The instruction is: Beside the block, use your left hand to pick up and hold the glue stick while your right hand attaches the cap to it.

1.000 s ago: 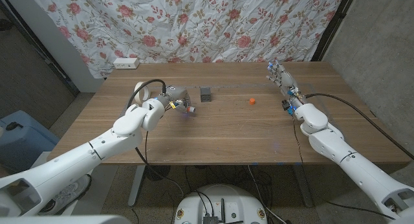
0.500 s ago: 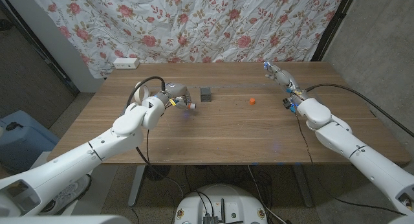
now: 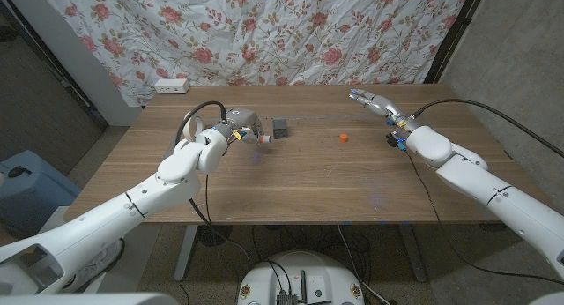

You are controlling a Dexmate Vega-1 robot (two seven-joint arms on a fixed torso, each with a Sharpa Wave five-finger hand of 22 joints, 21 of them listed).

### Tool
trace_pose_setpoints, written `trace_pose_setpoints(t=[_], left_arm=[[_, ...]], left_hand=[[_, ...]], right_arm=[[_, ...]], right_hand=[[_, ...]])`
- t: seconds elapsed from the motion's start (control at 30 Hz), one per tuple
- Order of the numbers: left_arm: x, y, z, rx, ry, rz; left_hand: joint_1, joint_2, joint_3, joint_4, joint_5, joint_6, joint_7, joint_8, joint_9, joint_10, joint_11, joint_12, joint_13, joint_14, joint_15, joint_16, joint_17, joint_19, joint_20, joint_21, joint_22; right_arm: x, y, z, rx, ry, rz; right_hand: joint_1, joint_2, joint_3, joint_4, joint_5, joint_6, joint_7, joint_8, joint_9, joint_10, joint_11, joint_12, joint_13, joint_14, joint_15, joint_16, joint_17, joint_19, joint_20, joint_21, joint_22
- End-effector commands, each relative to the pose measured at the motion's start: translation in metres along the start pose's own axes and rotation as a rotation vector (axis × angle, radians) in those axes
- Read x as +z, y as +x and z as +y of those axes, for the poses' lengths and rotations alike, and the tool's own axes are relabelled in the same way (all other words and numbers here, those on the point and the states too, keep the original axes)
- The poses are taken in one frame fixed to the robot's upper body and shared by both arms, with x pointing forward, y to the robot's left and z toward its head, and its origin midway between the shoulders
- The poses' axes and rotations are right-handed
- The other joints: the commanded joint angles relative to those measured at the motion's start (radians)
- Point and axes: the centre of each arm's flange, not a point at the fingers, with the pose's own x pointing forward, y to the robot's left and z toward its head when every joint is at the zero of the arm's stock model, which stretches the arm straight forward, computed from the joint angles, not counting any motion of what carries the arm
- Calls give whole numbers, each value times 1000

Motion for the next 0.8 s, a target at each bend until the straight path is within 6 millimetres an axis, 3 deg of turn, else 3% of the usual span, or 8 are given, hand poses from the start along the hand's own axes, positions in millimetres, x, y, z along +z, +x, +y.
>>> trace_pose_setpoints(t=[0.03, 0.47, 0.8], left_arm=[[5, 4, 2, 33, -71, 10], [10, 7, 2, 45, -128, 22], [13, 9, -1, 50, -181, 26]], left_hand=[[6, 39, -2, 1, 4, 121, 36, 7, 12, 59, -49, 7, 5, 12, -129, 3, 3, 9, -6, 2, 2], [4, 39, -7, 0, 4, 126, 42, 4, 13, 69, -49, 7, 6, 16, -130, 3, 3, 8, -6, 1, 2], [3, 39, -10, -1, 4, 128, 40, 2, 14, 74, -49, 6, 6, 18, -131, 3, 3, 7, -7, 1, 2]], right_arm=[[12, 5, -5, 80, -204, 46], [28, 11, -5, 151, -411, 55], [39, 17, -8, 231, -540, 84]], right_hand=[[25, -13, 5, -22, -5, -14, -4, 4, 3, -4, 0, 3, 3, -13, 7, 1, -2, -8, 13, 5, 3], [100, -31, 26, -77, -8, -28, -10, 13, 6, 1, 8, 8, 6, -15, 32, 7, -11, -9, 40, 9, 3], [161, -46, 44, -99, -16, -44, -15, 14, 8, -13, 8, 6, 9, -36, 57, 5, -14, -29, 67, 5, 4]])
